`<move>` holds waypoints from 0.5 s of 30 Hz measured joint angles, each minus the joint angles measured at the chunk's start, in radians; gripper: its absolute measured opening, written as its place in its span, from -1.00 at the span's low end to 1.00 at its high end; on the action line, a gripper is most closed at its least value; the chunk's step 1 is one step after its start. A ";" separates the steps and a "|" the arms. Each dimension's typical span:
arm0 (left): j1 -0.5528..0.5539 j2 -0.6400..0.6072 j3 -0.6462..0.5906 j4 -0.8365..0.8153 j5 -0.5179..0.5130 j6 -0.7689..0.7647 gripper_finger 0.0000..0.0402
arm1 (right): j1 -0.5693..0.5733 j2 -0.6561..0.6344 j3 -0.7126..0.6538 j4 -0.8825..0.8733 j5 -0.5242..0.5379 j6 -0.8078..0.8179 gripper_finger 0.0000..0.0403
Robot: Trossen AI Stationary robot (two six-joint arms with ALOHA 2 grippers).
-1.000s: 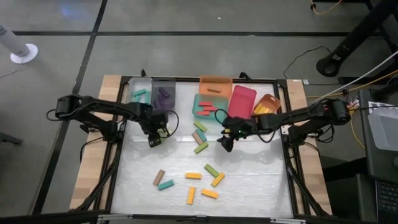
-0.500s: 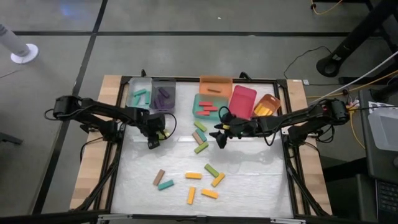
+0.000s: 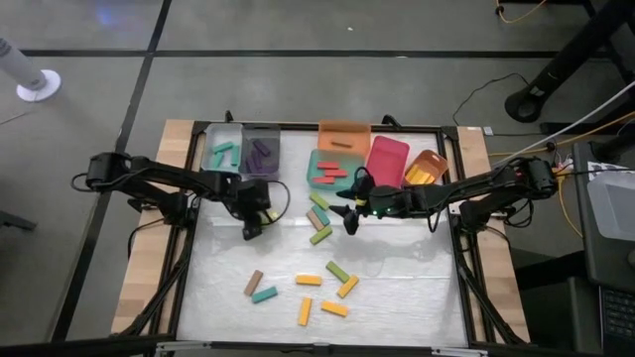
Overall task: Sort blocks
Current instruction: Put the light green block into the pink bin
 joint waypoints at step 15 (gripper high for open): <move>0.049 -0.012 0.050 0.747 0.413 -0.171 -0.56 | 0.001 0.000 0.000 0.241 -0.229 -0.483 0.25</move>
